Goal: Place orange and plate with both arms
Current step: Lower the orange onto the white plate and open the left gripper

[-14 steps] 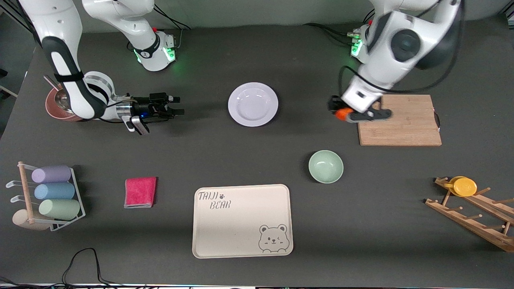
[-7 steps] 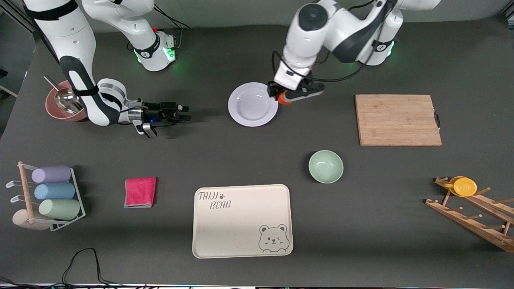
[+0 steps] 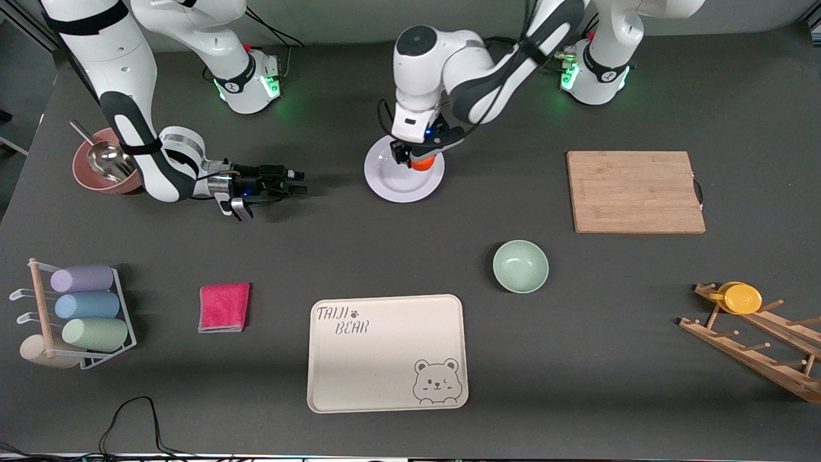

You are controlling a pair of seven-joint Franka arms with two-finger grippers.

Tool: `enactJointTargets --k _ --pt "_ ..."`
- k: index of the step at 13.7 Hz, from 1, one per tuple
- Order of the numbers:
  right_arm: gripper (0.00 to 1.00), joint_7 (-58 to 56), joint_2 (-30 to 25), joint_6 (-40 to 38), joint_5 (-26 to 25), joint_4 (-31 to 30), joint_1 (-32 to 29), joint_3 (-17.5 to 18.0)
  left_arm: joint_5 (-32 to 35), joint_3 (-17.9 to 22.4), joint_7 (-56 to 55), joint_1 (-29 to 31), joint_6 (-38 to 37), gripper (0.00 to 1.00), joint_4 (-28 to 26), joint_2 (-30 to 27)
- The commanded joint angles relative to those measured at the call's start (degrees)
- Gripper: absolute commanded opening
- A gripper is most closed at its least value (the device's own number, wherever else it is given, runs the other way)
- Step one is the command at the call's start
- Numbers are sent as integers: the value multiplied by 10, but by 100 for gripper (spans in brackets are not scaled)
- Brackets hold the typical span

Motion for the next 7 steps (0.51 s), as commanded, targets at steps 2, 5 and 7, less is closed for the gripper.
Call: enactJointTargets --k 2,5,7 --pt "100 -15 15 6 18 7 7 0 118 0 -137 -53 -9 0 62 99" --pt "100 -34 20 5 18 7 7 0 176 0 -191 -82 -14 0 61 128" --pt "100 -38 22 5 19 7 7 0 190 0 -195 -84 -15 0 66 145"
